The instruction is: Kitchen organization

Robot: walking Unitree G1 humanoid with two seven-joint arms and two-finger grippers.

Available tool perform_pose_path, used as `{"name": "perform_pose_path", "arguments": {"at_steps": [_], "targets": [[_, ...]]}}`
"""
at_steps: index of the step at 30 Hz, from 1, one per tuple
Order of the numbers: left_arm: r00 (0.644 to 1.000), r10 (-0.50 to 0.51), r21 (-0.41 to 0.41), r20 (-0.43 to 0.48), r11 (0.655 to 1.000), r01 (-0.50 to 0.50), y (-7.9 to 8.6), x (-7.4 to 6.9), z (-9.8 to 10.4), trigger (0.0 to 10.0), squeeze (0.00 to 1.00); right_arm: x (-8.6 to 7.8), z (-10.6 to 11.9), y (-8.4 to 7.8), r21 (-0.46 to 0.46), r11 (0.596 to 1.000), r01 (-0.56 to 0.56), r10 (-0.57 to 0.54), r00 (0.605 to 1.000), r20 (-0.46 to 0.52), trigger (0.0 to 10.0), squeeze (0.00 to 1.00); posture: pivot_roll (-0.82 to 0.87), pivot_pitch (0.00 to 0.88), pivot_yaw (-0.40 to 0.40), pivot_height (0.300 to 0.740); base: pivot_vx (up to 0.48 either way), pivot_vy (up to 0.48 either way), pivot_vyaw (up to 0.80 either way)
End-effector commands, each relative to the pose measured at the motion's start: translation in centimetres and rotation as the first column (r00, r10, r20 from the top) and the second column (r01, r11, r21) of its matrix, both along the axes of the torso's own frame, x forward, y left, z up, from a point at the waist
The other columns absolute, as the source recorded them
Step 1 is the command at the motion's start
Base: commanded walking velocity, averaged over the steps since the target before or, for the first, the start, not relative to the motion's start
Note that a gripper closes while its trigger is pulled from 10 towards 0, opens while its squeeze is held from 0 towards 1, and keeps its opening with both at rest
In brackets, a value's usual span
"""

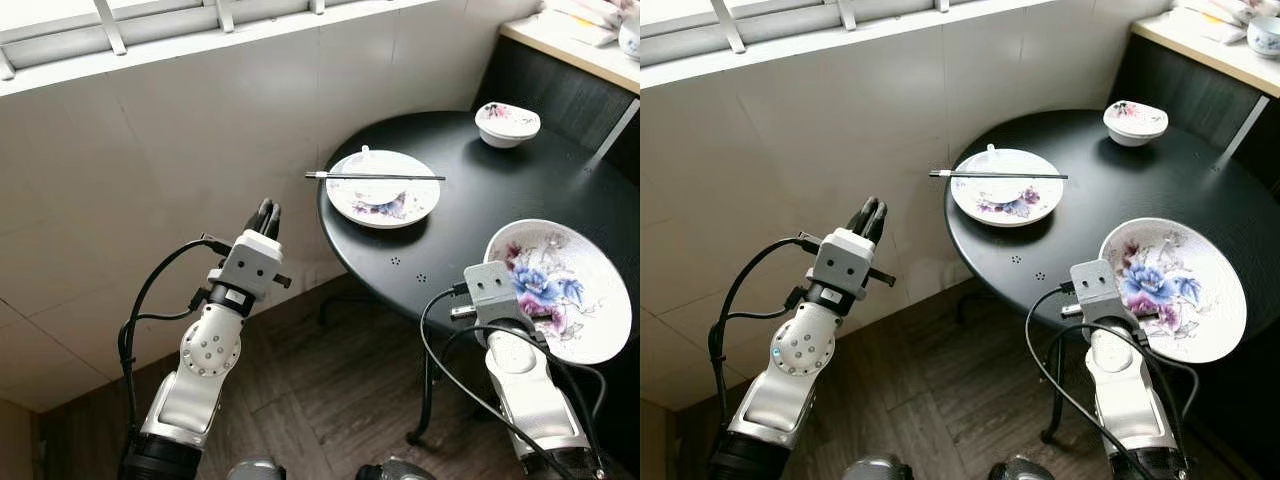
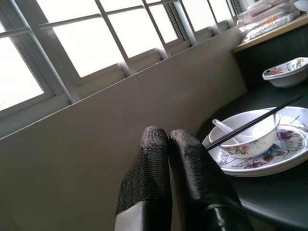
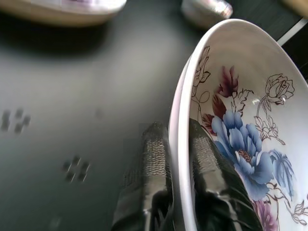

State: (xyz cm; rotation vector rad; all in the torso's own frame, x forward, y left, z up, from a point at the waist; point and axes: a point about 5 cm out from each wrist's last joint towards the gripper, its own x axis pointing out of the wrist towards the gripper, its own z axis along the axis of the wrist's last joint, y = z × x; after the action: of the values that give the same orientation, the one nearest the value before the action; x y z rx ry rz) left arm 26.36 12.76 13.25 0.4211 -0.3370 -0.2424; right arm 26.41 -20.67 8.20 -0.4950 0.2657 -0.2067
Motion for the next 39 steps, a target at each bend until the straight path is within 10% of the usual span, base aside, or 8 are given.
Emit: {"name": "perform_pose_path", "arguments": {"at_steps": [1, 12, 39], "targets": [[1.0, -0.003, 0.022, -0.015, 1.0, 0.003, -0.1, 0.1, -0.3, 10.0, 0.0, 0.9, 3.3, 0.6, -0.039, 0.999, -0.03, 0.037, 0.981, 0.189, 0.0, 0.0, 0.12, 0.0, -0.01, 0.74, 0.0, 0.0, 0.0], [1.0, 0.006, 0.013, -0.021, 1.0, -0.005, -0.1, 0.2, -0.3, 10.0, 0.0, 1.2, 6.1, 2.9, -0.345, 0.931, -0.122, 0.242, 0.912, 0.332, 0.0, 0.0, 0.12, 0.0, -0.014, 0.74, 0.0, 0.0, 0.73], [0.999, 0.018, -0.057, -0.038, 0.998, -0.02, 0.0, 0.5, -0.2, 10.0, 0.0, 1.0, 6.9, 4.9, -0.427, 0.877, -0.221, 0.399, 0.831, 0.388, 0.0, 0.0, 0.12, 0.0, -0.015, 0.74, 0.0, 0.0, 0.8]]}}
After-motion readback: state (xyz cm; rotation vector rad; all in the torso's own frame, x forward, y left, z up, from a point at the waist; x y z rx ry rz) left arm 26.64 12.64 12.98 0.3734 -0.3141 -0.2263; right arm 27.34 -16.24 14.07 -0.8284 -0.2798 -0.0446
